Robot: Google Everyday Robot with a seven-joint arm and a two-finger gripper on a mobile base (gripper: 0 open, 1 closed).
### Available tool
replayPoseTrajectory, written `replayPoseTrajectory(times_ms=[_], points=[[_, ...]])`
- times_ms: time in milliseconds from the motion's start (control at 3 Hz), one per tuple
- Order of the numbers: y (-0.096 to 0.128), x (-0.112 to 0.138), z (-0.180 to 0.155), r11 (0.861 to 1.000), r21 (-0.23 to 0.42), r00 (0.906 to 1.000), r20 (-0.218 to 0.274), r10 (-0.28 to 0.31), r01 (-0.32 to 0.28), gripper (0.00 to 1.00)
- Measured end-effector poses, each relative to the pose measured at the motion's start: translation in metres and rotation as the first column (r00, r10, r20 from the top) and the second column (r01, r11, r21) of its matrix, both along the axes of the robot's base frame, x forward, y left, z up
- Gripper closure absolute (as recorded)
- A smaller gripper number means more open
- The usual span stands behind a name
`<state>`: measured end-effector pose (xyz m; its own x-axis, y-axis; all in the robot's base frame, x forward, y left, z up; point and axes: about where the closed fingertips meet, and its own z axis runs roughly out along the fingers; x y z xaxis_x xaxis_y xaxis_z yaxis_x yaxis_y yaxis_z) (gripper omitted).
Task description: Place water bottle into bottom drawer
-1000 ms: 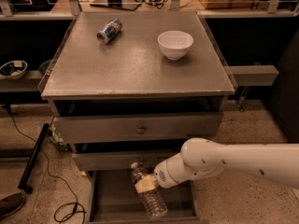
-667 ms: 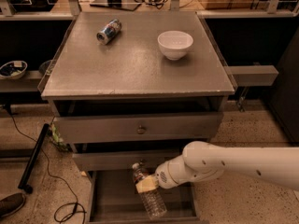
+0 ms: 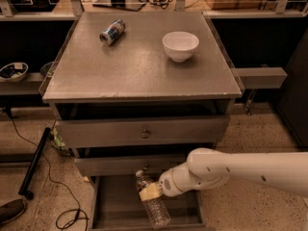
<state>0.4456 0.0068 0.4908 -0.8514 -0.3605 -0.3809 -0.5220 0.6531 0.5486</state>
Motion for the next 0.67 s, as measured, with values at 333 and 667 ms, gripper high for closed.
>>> replayPoseTrajectory(times_ms=[333,667], points=[[-0.008,0.001,-0.037,0.999,0.021,0.9982,-0.037,-0.047,0.048,1.0],[-0.014,0.001,-0.066,0.996,0.028,0.994,-0.077,-0.077,0.08,1.0]])
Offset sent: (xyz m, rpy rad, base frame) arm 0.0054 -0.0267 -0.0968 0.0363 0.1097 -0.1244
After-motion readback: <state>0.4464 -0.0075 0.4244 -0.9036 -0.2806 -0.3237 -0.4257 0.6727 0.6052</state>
